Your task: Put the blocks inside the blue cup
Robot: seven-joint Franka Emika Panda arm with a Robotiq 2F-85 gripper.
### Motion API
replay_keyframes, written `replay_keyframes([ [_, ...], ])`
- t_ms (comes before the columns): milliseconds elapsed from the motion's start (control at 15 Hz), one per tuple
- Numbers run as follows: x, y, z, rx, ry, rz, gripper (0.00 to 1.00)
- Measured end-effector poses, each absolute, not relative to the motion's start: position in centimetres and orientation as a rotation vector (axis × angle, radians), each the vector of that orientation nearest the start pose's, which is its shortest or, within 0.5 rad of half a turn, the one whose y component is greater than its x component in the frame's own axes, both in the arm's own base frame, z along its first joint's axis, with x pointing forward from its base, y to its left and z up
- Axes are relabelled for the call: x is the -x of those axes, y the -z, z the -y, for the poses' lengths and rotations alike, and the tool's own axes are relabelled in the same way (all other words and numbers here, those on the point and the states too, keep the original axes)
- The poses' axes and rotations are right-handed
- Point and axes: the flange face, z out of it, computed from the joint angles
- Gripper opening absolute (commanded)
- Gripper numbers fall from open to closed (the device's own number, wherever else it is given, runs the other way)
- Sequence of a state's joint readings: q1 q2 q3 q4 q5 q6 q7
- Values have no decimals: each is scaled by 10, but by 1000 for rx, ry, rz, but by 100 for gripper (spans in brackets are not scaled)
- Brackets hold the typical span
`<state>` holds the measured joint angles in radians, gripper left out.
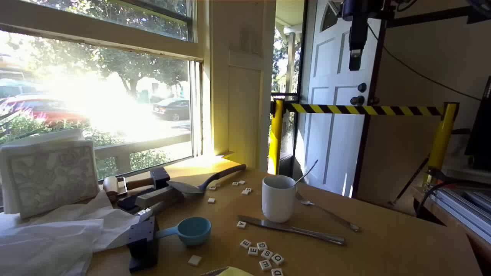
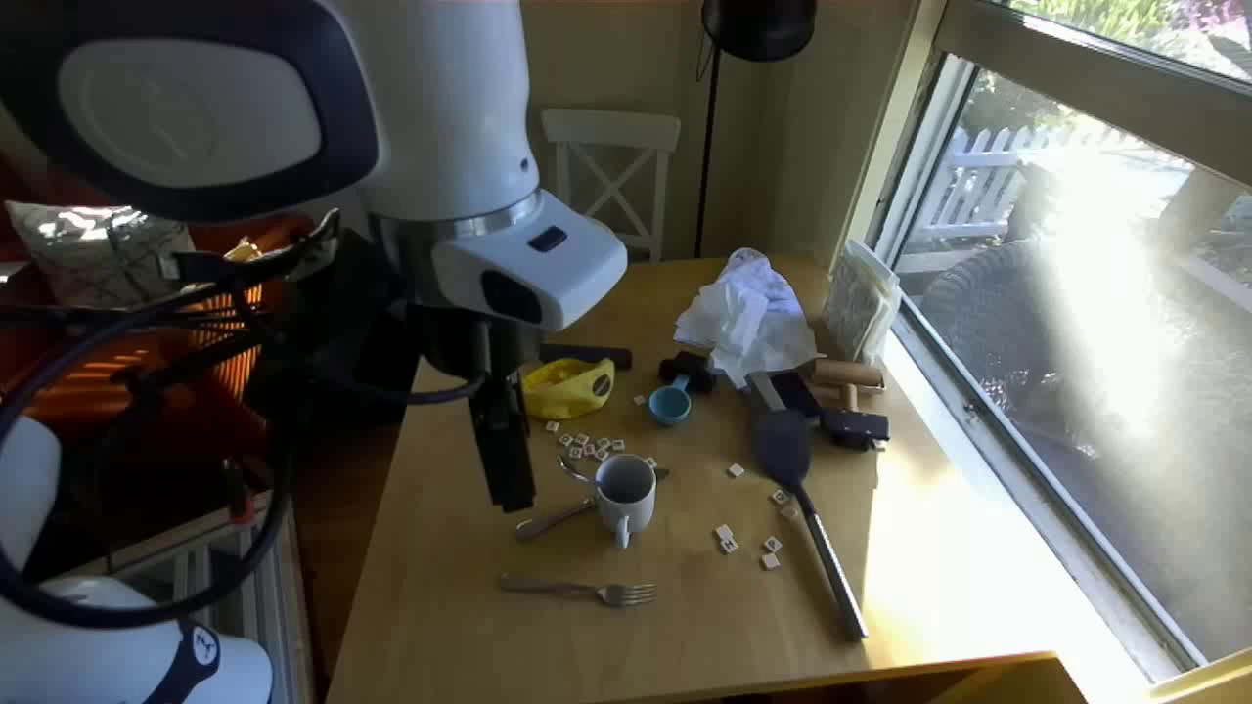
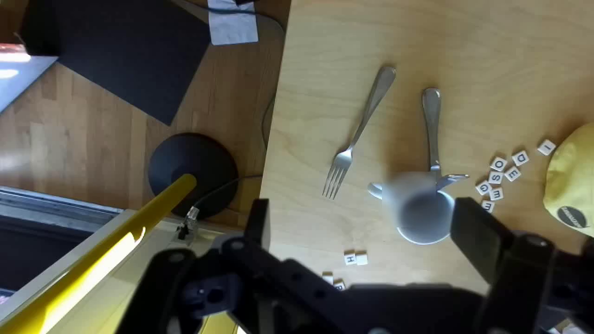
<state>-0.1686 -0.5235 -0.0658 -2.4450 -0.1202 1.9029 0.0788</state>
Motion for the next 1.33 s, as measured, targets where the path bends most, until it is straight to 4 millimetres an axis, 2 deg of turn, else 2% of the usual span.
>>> replay_keyframes([
  [333,-376,-484,100,3192,-39,-422,100],
  [467,-385,-481,96,3203,-14,-398,100],
  [600,-409,-471,82,3229,22,-332,100],
  [933,-492,-431,39,3304,99,-210,100],
  [1133,-539,-400,32,3312,102,-212,100],
  [1333,-575,-366,31,3305,71,-195,100],
])
